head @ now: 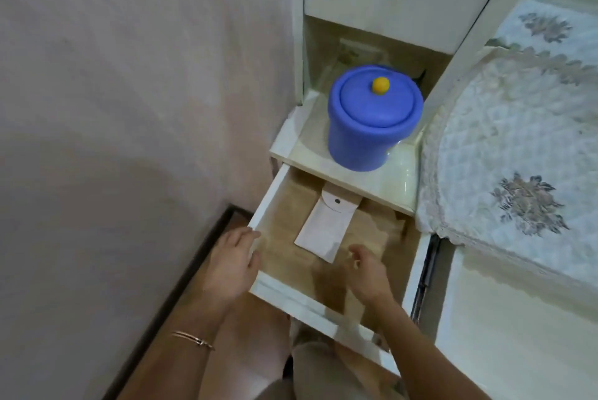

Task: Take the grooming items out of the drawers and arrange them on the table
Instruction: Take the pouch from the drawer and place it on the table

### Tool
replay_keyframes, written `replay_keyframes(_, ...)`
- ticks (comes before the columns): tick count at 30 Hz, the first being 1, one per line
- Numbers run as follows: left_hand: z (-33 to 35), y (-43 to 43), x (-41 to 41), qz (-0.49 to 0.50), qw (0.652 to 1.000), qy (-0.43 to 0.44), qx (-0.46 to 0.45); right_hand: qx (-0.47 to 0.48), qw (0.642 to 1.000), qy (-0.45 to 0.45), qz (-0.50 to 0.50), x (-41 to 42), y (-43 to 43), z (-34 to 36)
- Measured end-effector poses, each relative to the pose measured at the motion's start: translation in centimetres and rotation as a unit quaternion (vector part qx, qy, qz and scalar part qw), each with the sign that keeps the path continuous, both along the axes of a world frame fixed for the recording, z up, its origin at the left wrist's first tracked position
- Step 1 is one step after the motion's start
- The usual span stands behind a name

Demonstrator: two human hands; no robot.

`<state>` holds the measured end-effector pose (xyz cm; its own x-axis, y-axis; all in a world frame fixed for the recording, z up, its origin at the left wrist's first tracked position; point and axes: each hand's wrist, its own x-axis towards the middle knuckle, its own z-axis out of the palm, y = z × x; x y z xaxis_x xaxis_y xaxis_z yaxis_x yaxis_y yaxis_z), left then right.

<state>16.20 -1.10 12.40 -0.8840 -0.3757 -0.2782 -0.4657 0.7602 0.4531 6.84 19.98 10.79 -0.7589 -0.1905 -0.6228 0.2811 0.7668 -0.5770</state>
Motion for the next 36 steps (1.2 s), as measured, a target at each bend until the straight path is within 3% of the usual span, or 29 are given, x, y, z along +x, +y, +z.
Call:
replay_keyframes(8, -3.1, -2.0, -7.9, -0.222, 0.971, 0.013, -0.092, 0.023, 0.983, -0.036, -0.177, -4.7, -5.6, -3.9)
replay_keyframes(13, -5.4, -3.6, -8.6, -0.249, 0.963, 0.032, -0.098, 0.1, 0.964, -0.048, -0.244, -6.1, -8.3, -6.1)
replay_keyframes(20, -6.3, -3.8, -8.1, -0.272, 0.957, 0.054, -0.091, -0.008, 0.938, -0.093, -0.334, -4.8, -8.7, -5.5)
replay_keyframes(29, -5.0, -3.4, -8.2, -0.296, 0.952, 0.004, -0.08, -0.038, 0.953, -0.036, -0.298, 1.5, -2.5, 1.2)
replay_keyframes(36, -3.6, 0.5, -11.1, -0.379, 0.914, 0.134, -0.064, -0.052, 0.95, 0.021, -0.309, 2.9, 3.7, 6.1)
